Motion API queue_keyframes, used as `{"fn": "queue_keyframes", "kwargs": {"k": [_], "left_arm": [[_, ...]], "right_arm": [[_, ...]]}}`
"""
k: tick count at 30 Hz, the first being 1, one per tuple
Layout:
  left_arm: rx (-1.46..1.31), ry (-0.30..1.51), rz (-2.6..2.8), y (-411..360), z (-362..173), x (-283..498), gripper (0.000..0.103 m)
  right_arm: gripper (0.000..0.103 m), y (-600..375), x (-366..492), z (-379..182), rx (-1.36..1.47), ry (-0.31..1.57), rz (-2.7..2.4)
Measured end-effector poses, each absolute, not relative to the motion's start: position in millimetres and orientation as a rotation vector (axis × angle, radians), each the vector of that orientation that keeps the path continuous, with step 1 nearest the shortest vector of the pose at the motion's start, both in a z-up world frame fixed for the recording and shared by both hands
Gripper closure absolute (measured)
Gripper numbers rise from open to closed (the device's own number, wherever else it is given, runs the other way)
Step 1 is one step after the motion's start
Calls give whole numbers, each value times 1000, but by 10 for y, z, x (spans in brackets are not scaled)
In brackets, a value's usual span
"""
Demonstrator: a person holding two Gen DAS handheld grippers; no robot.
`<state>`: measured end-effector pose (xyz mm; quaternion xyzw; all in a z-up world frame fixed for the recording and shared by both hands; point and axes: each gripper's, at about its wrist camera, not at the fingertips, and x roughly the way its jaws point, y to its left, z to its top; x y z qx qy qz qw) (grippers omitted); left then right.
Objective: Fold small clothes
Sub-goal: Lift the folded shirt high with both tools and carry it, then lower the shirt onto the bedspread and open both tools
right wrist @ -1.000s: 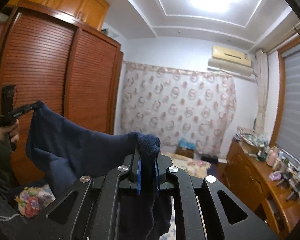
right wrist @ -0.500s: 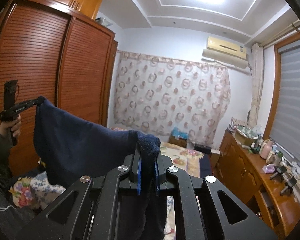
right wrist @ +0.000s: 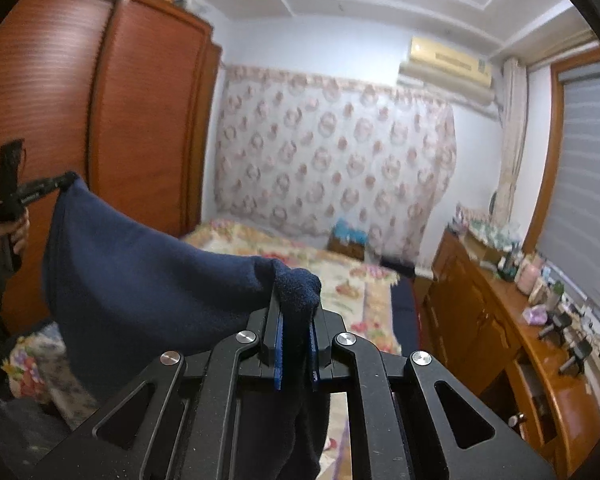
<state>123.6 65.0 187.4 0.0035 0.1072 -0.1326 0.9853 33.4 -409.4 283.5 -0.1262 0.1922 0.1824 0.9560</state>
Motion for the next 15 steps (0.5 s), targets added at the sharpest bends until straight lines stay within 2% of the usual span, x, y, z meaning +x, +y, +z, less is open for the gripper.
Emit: {"fn": "queue_keyframes", "kwargs": {"k": [9,15], "left_arm": [[55,530,-241,149,576,2857,102],[69,619,-202,-22,234,3300,102]], "right_arm": [[96,-4113,2316,1061,-235,667,325],[96,-4255,3086,416,-186,783,299]]}}
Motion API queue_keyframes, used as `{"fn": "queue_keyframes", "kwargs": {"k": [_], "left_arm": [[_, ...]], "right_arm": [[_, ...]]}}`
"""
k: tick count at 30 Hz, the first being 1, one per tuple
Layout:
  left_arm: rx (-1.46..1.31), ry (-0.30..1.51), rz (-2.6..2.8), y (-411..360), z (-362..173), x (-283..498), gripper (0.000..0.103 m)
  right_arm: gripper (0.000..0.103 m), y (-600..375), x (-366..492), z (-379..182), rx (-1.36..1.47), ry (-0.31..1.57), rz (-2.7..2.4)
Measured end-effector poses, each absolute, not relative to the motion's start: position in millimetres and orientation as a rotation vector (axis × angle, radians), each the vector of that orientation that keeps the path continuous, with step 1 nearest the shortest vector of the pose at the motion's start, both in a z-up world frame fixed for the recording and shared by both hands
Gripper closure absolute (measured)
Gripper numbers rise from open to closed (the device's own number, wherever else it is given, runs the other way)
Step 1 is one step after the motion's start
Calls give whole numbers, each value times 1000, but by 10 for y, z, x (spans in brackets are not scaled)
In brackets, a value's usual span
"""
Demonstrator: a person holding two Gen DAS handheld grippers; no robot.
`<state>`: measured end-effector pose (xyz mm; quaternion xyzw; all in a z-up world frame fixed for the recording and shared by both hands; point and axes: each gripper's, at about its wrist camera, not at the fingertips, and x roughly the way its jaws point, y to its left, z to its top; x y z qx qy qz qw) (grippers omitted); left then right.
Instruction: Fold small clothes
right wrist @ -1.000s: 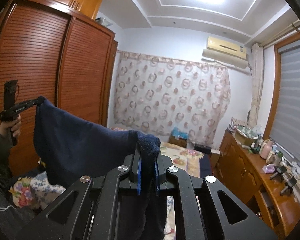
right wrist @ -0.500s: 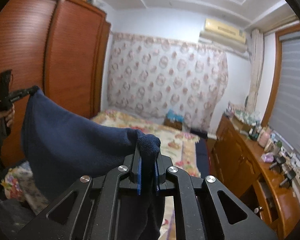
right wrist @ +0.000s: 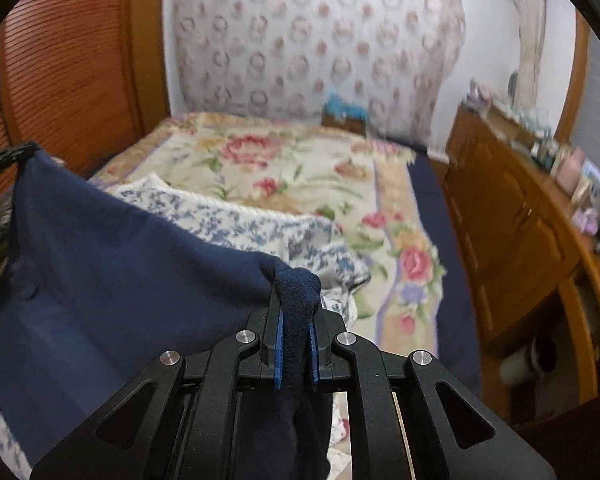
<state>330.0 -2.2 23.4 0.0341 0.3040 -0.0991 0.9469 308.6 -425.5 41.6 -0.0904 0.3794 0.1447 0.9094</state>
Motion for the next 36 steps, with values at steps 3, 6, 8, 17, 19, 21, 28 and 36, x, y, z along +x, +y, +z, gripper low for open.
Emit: {"fn": "queue_keyframes", "kwargs": {"k": [3,6,8,17,19,21,28,36], "left_arm": [[96,643,-190,-64,125,3366,100],[117,668,-183,-46,74,3426,97],[118,678,-202,-30,52,3383,91],[80,717,-273,62,-80,2750,59],[61,726,-262,94,-142,2549,58],[51,742,-263,97,-206,2416,58],[39,815,-261,30,-512,2105,58],[17,877,-227,-14,-724,1962,58]], "right_arm": [[95,-4332,3252,278,-163,814,298],[94,-4309,3304,205,-151,829,299],[82,-4274,3288,183,-157,834,282],[58,-4305,2677,258,-79,791,274],[58,-4311,2461,276,-69,784,262],[58,-4320,2265,279,-57,782,264],[51,-4463,1840,56,-15,850,201],[51,-4530,1780,-330,64,940,176]]}}
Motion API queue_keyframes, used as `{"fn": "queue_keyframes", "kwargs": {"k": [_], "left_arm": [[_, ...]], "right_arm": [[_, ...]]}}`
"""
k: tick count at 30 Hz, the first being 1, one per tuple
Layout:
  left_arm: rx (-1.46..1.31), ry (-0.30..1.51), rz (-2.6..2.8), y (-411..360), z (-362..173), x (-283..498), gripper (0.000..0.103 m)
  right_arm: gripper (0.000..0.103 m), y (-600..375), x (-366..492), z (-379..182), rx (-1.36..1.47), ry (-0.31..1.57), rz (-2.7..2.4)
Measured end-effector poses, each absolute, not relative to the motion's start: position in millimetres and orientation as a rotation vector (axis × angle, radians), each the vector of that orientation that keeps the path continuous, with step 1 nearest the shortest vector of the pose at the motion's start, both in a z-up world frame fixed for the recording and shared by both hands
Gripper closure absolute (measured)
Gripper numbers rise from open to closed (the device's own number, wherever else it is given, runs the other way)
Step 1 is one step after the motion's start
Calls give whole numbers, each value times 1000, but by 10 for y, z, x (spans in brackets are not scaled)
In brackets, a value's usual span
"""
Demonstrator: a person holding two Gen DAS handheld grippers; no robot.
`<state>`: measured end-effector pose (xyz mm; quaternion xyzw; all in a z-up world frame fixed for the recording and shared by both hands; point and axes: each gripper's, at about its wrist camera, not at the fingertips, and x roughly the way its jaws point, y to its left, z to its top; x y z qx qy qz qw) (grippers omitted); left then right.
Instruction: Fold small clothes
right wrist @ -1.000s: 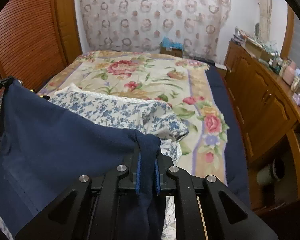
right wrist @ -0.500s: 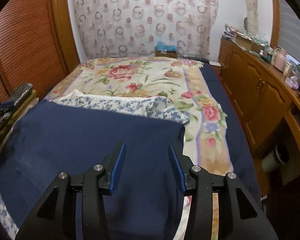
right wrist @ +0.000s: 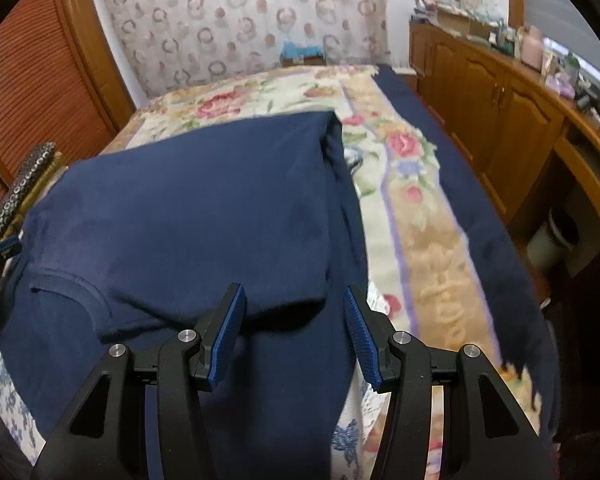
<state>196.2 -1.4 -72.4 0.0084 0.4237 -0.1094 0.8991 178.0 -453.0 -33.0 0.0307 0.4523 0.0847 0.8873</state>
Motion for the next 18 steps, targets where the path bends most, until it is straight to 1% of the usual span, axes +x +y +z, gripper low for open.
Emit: {"fn": "queue_keyframes", "kwargs": {"k": [5,18], "left_arm": [[3,904,-195,-21,-817,2003,58],[-133,879,-191,67,-794,2205,58]], "right_arm": [[51,-4482,1847,-289,76,906,207],[52,-4337,1881,-387,14,895,214]]}}
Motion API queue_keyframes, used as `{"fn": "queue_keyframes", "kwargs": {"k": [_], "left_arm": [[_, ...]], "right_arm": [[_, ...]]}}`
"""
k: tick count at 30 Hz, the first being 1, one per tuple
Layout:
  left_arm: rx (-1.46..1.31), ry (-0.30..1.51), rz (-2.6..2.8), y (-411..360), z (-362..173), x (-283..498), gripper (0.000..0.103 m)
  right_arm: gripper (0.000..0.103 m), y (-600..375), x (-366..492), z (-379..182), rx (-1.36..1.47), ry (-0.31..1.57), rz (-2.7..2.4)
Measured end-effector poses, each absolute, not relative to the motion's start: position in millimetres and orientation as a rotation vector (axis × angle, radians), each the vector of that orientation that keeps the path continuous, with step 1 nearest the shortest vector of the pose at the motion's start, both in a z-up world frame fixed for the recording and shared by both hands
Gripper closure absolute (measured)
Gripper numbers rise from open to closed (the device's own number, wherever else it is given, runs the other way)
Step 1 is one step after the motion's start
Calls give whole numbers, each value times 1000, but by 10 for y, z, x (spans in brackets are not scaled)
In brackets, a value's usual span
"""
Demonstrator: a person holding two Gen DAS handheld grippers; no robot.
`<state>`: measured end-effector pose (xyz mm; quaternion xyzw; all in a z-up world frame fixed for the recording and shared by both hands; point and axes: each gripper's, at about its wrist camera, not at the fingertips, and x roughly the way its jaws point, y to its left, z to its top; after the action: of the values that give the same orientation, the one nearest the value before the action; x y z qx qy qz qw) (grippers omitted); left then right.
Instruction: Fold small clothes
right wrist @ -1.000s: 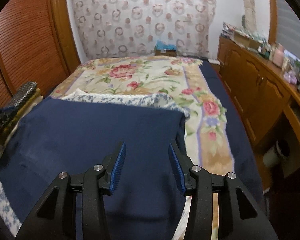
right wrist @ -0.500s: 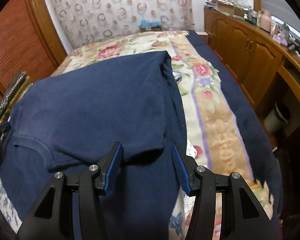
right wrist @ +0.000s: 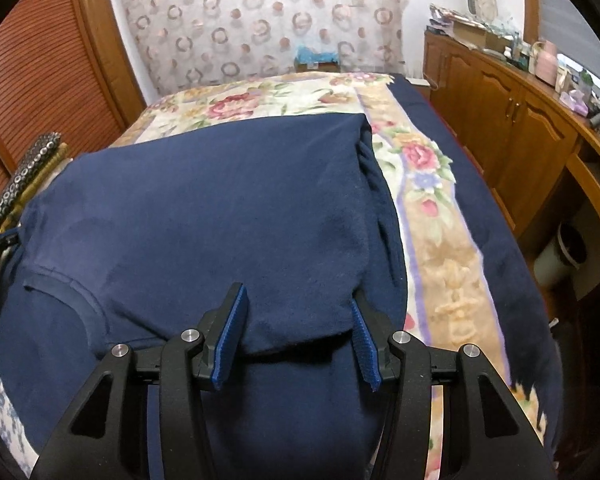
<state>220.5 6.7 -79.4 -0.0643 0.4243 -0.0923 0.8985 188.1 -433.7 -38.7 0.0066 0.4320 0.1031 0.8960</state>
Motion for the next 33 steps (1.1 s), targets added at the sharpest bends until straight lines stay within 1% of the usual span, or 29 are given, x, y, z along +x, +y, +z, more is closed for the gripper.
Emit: {"fn": "queue_keyframes", "kwargs": {"k": [6,12,23,24,26,27,28,29,32,33], "left_arm": [[-166,840,-231,69,-678,2103,58],[-160,807,-227,79,-560,2025,52],[-143,889,-133,162,-868,2223,50],[-146,890,-133,157,-883,2236,50],[-154,887,-129,150,-879,2257,50],[-167,889,-133,148,-872,2276,50],[-173,891,-142,140,-872,2297,50],[-172,894,-150,130,-874,2313,50],[-167,897,-169,103,-850,2359,50],[-171,898,-173,103,-848,2388,52]], "right_arm": [[52,-4323,1874,-383,12,894,213],[52,-4309,1870,-368,1,890,210],[52,-4308,1869,-368,2,887,209],[54,-4310,1868,-369,0,886,206],[66,-4295,1863,-354,-17,881,198],[82,-4270,1856,-340,-49,876,194],[89,-4245,1849,-314,-81,867,187],[89,-4238,1843,-278,-78,859,190],[94,-4227,1824,-178,-72,834,219],[95,-4211,1817,-153,-76,829,231]]}}
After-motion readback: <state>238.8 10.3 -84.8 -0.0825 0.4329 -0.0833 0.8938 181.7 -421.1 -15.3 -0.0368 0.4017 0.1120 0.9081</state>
